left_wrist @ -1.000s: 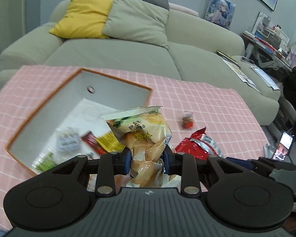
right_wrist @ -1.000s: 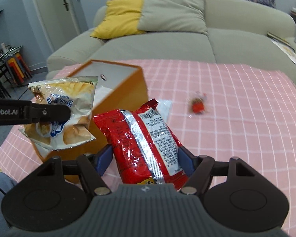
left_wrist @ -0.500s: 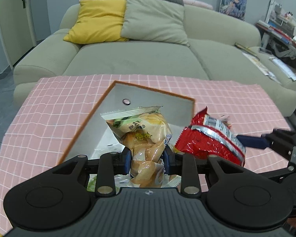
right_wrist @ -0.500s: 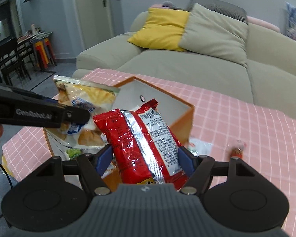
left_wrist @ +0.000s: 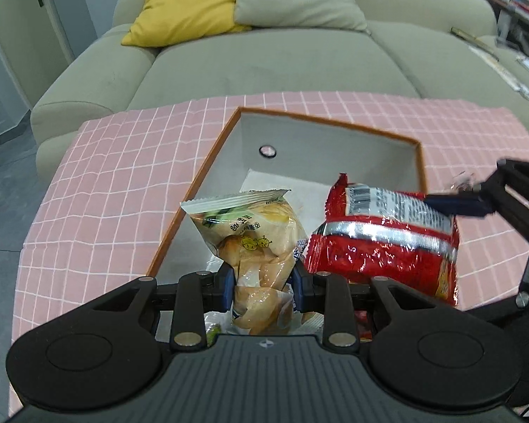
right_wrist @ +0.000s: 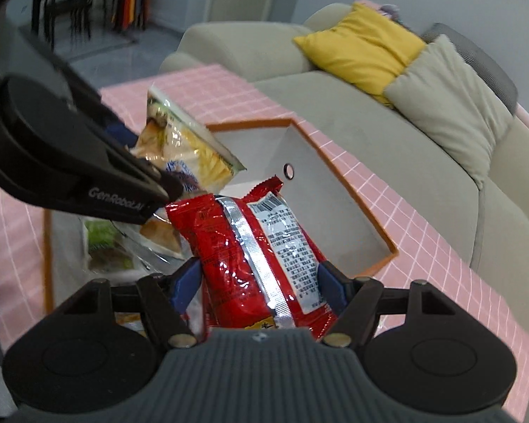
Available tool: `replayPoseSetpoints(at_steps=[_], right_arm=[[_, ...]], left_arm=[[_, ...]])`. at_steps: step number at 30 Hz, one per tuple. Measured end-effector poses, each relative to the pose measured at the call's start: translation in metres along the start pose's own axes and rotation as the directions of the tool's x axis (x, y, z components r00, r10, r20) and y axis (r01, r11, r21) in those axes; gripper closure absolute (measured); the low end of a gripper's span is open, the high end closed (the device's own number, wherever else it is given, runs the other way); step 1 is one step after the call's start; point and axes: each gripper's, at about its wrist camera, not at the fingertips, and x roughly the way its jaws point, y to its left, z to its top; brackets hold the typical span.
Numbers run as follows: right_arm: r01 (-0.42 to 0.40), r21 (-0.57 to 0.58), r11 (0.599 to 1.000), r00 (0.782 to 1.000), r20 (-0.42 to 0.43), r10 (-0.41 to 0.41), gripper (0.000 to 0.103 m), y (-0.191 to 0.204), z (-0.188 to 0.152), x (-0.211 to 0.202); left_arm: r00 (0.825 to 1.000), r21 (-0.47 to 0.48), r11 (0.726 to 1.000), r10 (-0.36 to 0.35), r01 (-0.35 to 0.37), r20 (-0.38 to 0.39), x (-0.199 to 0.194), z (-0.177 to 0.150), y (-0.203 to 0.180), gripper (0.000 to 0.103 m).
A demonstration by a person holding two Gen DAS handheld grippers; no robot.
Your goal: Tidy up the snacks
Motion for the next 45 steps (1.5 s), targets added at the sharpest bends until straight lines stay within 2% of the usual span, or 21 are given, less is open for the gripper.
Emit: replayPoseSetpoints(at_steps=[3,11,17,26,31,33,35,45], right_arm=[[0.011,-0.044,0.999,1.0,-0.028,-0.012,0.039,-0.003,0.003,0.016],[0.005,-0.134,0.991,0.997,-0.078,-0.015,0.04,-0.001,0.004,0.051],[-0.01,-0.15,0.989,0.99,-0.138,-0.011,0.04,0.002,-0.003,0.071],[-0.021,-0.139,0.99,0.988,-0.156,-0.001,0.04,-0.001,-0.001,0.079],[-0.024,-0.118,0.993,0.987,-0.163,0.005,0.038,-0.003,0.001,0.076],[-0.02,-0.113,0.993,0.987,-0.161,0.001,0.03,-0.003,0.002,0.074],[-0.01,-0.1,0.995,0.988,-0.152,-0.005,0.025,-0.006,0.003,0.069],[0.032,-0.026,0.999,0.993,-0.109,-0.035,0.022,-0.015,0.007,0.039]], left_arm=[[1.0,0.015,1.0,0.014,-0.014,-0.025,0.012,0.001,0.002,0.068],[0.998,-0.01,1.0,-0.01,0.009,-0.06,0.033,0.004,0.004,0.068],[0.996,-0.02,1.0,-0.013,0.012,-0.083,0.05,0.005,0.004,0.068],[0.994,-0.045,0.999,-0.017,0.012,-0.105,0.062,0.004,0.01,0.066],[0.997,-0.063,0.998,-0.017,0.012,-0.079,0.053,0.008,0.013,0.05],[0.998,-0.072,0.997,-0.019,0.014,-0.062,0.048,0.01,0.014,0.034],[0.999,-0.085,0.996,-0.017,0.014,-0.038,0.041,0.011,0.016,0.031],[0.999,-0.098,0.995,0.002,0.002,0.04,0.007,0.012,0.015,0.025]])
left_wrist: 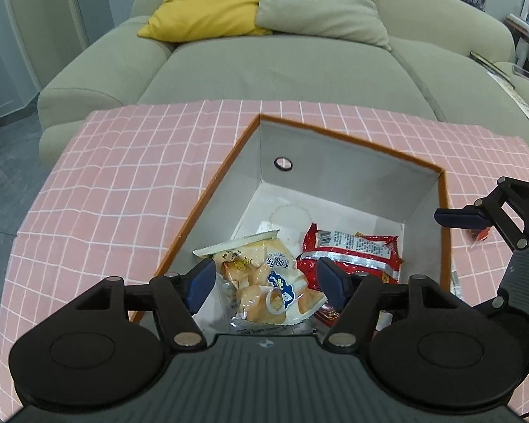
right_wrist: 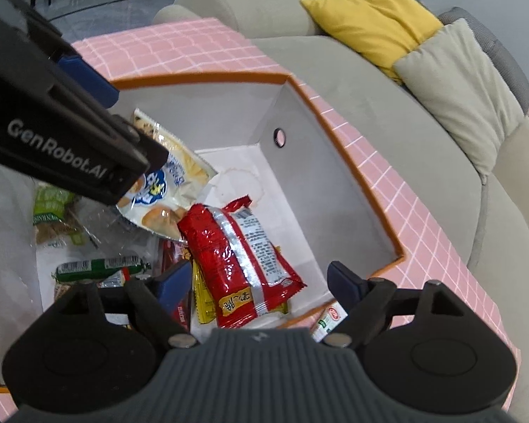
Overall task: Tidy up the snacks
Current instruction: 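Open both tools to drop the bread-roll bag and red bag into the box, then withdraw both open tools from the box toward the white sachet and candy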
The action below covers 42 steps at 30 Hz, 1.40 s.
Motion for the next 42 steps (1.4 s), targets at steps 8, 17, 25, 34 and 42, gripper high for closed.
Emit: replayPoseSetpoints(at_steps=[8,17,25,34,42], right_arm=[[0.01,0.065,0.998,0.999,0.053,-0.013,0.021,-0.006,-0.004,-0.032],[-0.032,0.244,0.969,0.994,0.109,0.005,0.019,-0.011,-0.026,-0.073],[-0.041,0.403,0.914,0.988,0.15,-0.022,0.018,-0.013,-0.065,-0.103],[-0.003,0.531,0.847,0.98,0.17,-0.103,0.018,-0.016,-0.121,-0.131],[0.055,0.585,0.809,0.971,0.158,-0.18,0.016,-0.018,-0.175,-0.139]], left_arm=[[0.997,0.003,1.0,-0.008,0.007,0.074,-0.031,-0.004,-0.005,0.025],[0.987,-0.035,0.999,-0.027,0.033,0.156,-0.07,-0.011,-0.015,0.025],[0.974,-0.067,0.995,-0.055,0.071,0.218,-0.1,-0.028,-0.032,0.025],[0.968,-0.09,0.987,-0.113,0.136,0.225,-0.107,-0.06,-0.058,0.025],[0.959,-0.085,0.974,-0.187,0.209,0.214,-0.098,-0.086,-0.091,0.024]])
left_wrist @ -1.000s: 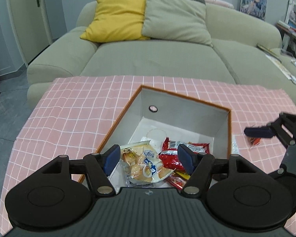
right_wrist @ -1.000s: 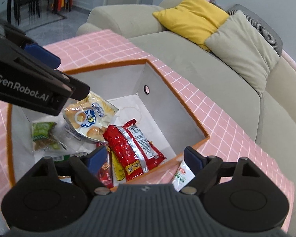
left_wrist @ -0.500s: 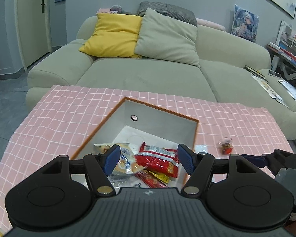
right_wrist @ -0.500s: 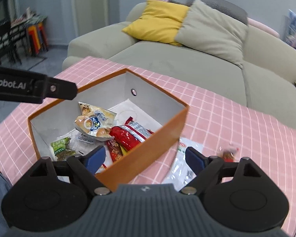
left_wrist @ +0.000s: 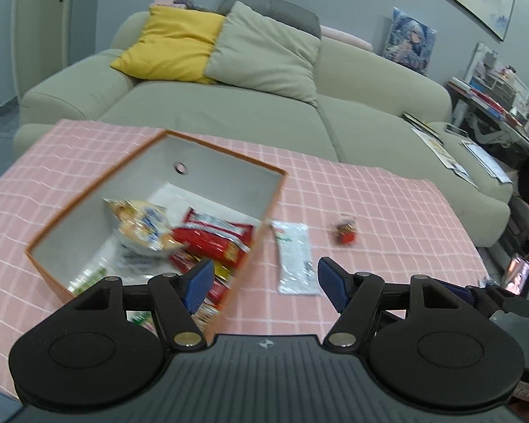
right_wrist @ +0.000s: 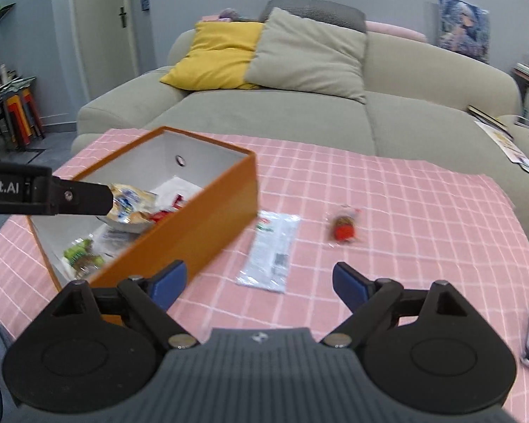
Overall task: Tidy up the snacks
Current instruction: 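Withdraw both open tools from the box toward the white sachet and candy, then grasp the white sachet with the left tool while the right grasps the red-capped candy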
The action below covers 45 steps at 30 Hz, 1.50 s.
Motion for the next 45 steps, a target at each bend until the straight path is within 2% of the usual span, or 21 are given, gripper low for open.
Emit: replayPoseSetpoints(at_steps=[7,17,26,32,39,45], right_arm=[[0.046,0.03,0.998,0.999,-0.023,-0.046,0.016,-0.026,-0.031,0.006],[0.069,0.021,0.997,0.997,-0.044,-0.068,0.02,-0.049,-0.043,0.031],[0.08,0.003,0.997,0.995,-0.058,-0.08,0.023,-0.076,-0.034,0.063],[0.08,-0.026,0.996,0.995,-0.054,-0.082,0.03,-0.098,-0.023,0.09],[0.037,-0.055,0.998,0.998,-0.053,-0.04,0.042,-0.118,-0.004,0.122],[-0.024,-0.059,0.998,0.999,-0.049,0.021,0.044,-0.124,0.011,0.15]], left_arm=[[0.998,0.04,0.998,-0.044,0.045,-0.034,0.02,-0.017,-0.024,0.024],[0.996,0.026,0.999,-0.03,0.032,-0.079,0.061,-0.023,-0.051,0.025],[0.992,-0.031,0.999,0.03,-0.034,-0.121,0.111,-0.018,-0.062,0.022],[0.988,-0.062,0.996,0.049,-0.058,-0.15,0.147,-0.014,-0.064,0.021],[0.979,-0.051,0.993,0.098,-0.109,-0.182,0.19,-0.011,-0.068,0.02],[0.974,-0.017,0.99,0.134,-0.14,-0.183,0.211,-0.014,-0.067,0.02]])
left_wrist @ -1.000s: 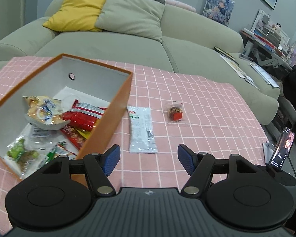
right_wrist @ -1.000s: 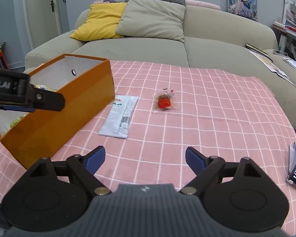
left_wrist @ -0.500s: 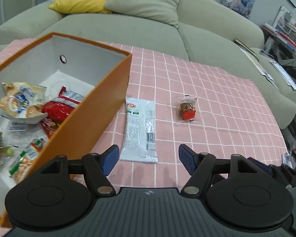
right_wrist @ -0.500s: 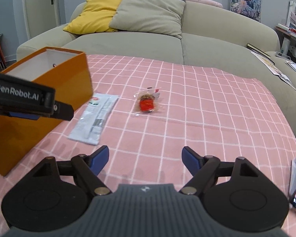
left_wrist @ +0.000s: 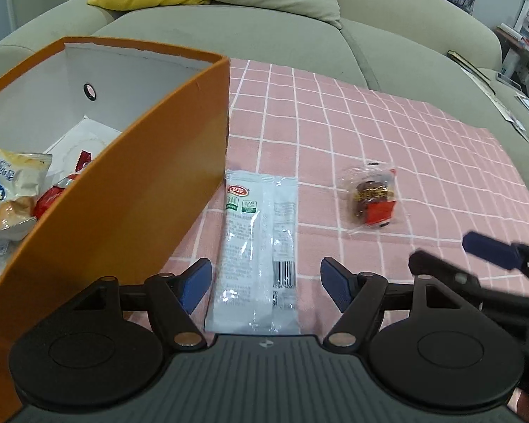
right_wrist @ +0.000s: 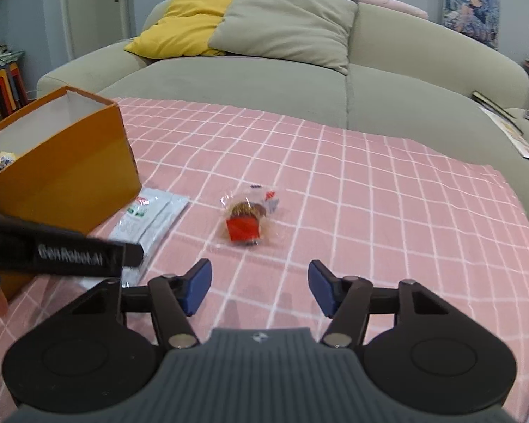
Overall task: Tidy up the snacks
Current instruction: 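Grasp the white sachet with the left tool while the right grasps the red-capped candy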
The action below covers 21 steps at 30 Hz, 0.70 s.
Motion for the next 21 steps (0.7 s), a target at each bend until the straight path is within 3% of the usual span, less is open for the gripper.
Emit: replayPoseSetpoints(at_steps=[7,14,16,18,21], right_arm=[[-0.028,0.007,1.0,1.0,-0.003,0.028,0.046,-0.001,0.017,0.036],[-0.048,0.027,0.998,0.998,-0.028,0.049,0.049,-0.006,0.027,0.066],[-0.063,0.029,0.998,0.997,-0.04,0.064,0.053,-0.004,0.028,0.071],[-0.071,0.037,0.997,0.996,-0.051,0.073,0.058,-0.003,0.028,0.074],[-0.057,0.037,0.998,0.997,-0.054,0.059,0.062,0.002,0.026,0.074]], left_arm=[[1.0,-0.039,0.999,-0.002,0.002,-0.018,0.021,-0.001,0.008,0.024],[1.0,0.01,1.0,-0.021,0.02,0.014,0.029,0.003,0.0,0.022],[1.0,0.026,0.999,-0.026,0.025,0.014,0.03,0.004,-0.001,0.025],[1.0,0.037,0.999,-0.017,0.017,0.018,0.03,0.005,-0.002,0.039],[1.0,0.059,0.998,-0.006,0.005,0.013,0.029,0.005,-0.003,0.045]])
